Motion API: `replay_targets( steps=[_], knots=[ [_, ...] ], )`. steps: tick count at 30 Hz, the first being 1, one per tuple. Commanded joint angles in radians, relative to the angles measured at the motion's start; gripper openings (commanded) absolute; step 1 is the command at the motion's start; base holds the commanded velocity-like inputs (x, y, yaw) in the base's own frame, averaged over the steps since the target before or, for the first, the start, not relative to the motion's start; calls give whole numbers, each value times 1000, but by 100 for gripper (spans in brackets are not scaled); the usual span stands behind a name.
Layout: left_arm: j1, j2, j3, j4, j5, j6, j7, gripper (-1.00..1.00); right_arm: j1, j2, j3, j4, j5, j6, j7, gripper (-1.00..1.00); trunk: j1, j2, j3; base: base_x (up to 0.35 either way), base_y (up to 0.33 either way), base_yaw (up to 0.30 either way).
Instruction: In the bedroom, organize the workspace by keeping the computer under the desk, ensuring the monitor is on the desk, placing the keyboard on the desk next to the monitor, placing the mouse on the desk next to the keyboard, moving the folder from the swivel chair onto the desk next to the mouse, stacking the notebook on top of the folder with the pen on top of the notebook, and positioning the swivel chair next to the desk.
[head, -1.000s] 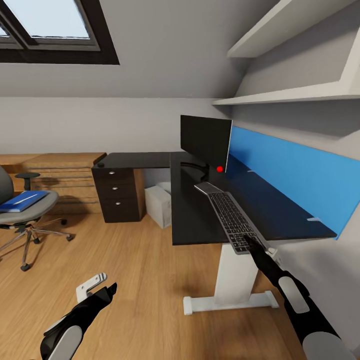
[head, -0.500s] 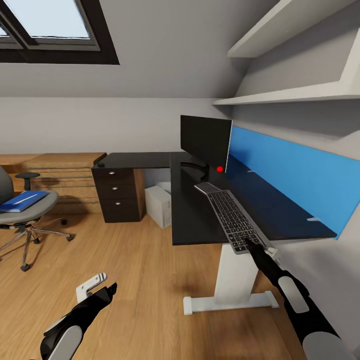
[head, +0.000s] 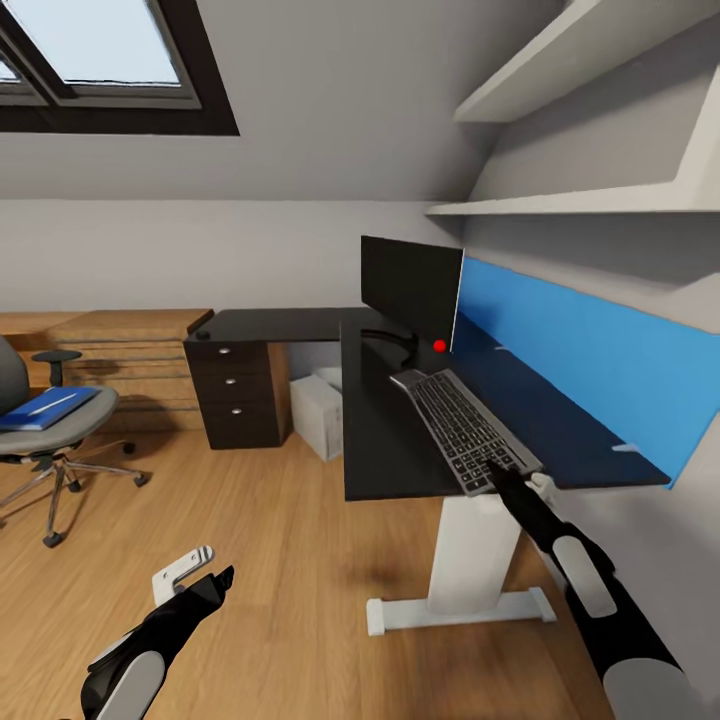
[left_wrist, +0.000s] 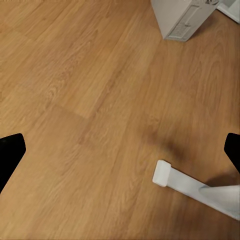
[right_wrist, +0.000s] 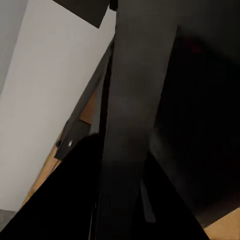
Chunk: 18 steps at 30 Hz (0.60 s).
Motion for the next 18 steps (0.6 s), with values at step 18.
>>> replay_targets(
  steps=[18],
  knots=[
    [-1,1,-41,-1,6,0,7,100,-1,5,232,-93,-11,1,8,-100,-19,35,15,0,37,78]
  ],
)
